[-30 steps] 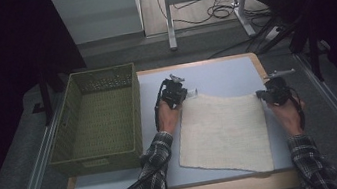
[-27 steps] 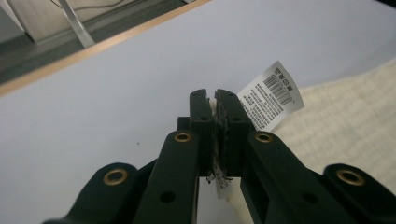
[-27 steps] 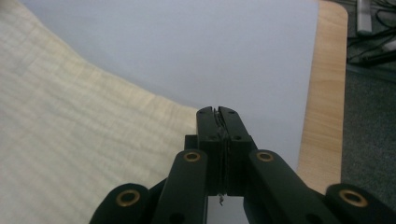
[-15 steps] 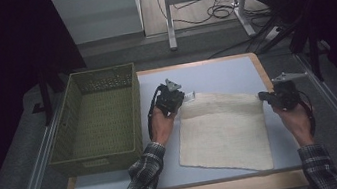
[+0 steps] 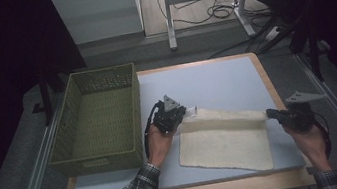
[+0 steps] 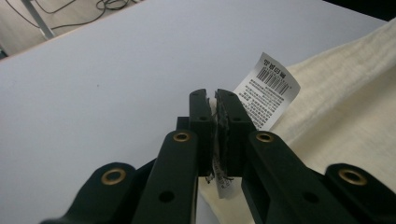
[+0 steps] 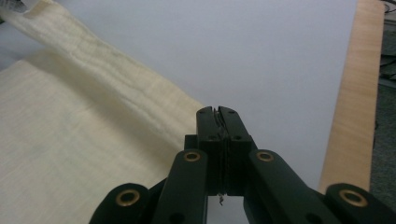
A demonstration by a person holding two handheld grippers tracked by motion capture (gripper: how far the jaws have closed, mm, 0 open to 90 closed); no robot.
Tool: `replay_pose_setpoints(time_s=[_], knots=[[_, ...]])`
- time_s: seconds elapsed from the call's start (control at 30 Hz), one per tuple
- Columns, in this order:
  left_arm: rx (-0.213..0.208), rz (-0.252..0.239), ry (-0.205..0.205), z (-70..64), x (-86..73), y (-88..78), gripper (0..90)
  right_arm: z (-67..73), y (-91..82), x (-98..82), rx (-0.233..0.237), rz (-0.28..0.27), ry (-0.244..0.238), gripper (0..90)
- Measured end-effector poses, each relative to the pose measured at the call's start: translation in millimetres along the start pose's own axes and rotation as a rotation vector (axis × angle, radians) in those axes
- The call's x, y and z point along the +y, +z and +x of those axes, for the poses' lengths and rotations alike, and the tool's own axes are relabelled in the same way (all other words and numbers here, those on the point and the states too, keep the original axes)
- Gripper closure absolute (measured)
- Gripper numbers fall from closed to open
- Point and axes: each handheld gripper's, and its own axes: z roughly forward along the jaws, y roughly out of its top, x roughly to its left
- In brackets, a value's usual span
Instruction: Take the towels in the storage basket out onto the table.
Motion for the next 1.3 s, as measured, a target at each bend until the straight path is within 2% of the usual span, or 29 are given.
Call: replay_pose_setpoints(time_s=[0.27,0.3,0.43,0.53,0.8,0.87,0.9,1.03,1.2,1.3], knots=[[-0.061,-0.011,-0.02,-8.3,-25.7,-19.4,85.5,21.6,-24.3,-31.1,0.059,-0.001,-0.004,88.2],[-0.071,-0.011,-0.013,-12.4,-31.1,-22.6,85.4,27.5,-30.3,-38.5,0.067,0.002,-0.018,88.2],[-0.084,0.001,0.008,-21.9,-41.9,-29.2,85.5,34.5,-40.4,-48.4,0.078,-0.001,-0.019,88.2],[-0.086,0.004,0.014,-24.8,-47.1,-34.2,85.5,38.3,-43.2,-53.4,0.088,0.003,-0.018,88.2],[-0.125,0.013,-0.006,-30.4,-68.7,-47.1,85.5,54.6,-49.5,-69.4,0.12,0.009,-0.039,87.8],[-0.128,0.012,-0.007,-31.5,-71.4,-48.1,85.5,56.8,-50.7,-72.5,0.123,0.012,-0.04,87.6],[-0.149,0.005,-0.013,-33.4,-75.6,-50.2,85.6,57.7,-51.5,-74.3,0.125,0.013,-0.04,87.6],[-0.161,-0.004,-0.01,-37.4,-79.9,-54.7,85.5,60.0,-54.4,-79.4,0.13,0.011,-0.036,87.4],[-0.173,0.013,-0.009,-42.4,-87.0,-58.2,84.5,62.8,-56.2,-87.4,0.15,0.01,-0.048,86.9],[-0.206,0.025,-0.033,-42.7,-94.0,-62.7,80.8,65.2,-57.5,-94.9,0.159,0.016,-0.046,83.9]])
